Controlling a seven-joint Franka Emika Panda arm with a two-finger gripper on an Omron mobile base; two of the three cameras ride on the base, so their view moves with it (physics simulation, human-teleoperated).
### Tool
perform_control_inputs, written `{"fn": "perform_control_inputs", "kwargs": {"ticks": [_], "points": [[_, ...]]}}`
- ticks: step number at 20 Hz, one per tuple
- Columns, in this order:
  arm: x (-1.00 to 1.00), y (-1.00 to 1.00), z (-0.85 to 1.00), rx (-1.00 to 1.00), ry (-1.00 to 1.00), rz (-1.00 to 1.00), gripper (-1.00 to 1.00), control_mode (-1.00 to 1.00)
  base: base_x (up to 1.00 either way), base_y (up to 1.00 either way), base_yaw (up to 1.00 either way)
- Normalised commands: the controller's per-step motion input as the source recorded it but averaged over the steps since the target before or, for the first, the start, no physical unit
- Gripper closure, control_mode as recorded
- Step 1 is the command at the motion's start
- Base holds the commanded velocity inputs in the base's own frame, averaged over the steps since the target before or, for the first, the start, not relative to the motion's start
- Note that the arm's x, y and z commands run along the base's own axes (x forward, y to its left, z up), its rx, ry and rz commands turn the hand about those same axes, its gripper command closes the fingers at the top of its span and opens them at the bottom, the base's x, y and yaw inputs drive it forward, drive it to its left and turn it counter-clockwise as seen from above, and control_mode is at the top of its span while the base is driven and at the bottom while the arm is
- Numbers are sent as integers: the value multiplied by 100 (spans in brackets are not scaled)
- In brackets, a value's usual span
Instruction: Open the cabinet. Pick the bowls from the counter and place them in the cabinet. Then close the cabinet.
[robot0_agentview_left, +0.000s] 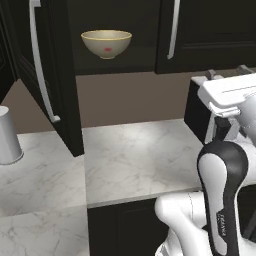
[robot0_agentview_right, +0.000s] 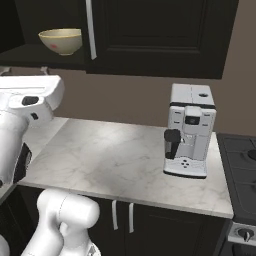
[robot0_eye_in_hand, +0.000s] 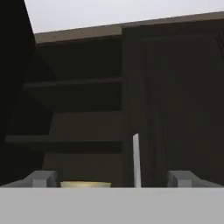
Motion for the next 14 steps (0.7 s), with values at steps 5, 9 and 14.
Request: {"fn": "perform_control_inputs", "kwargs": {"ticks": [5, 9, 14], "points": [[-84, 67, -37, -8, 0, -13, -100, -100, 0, 0, 0], [-77, 80, -81, -14, 0, -13, -100, -100, 0, 0, 0], [-54, 72, -100, -7, -11, -8, -100, -100, 0, 0, 0]]}}
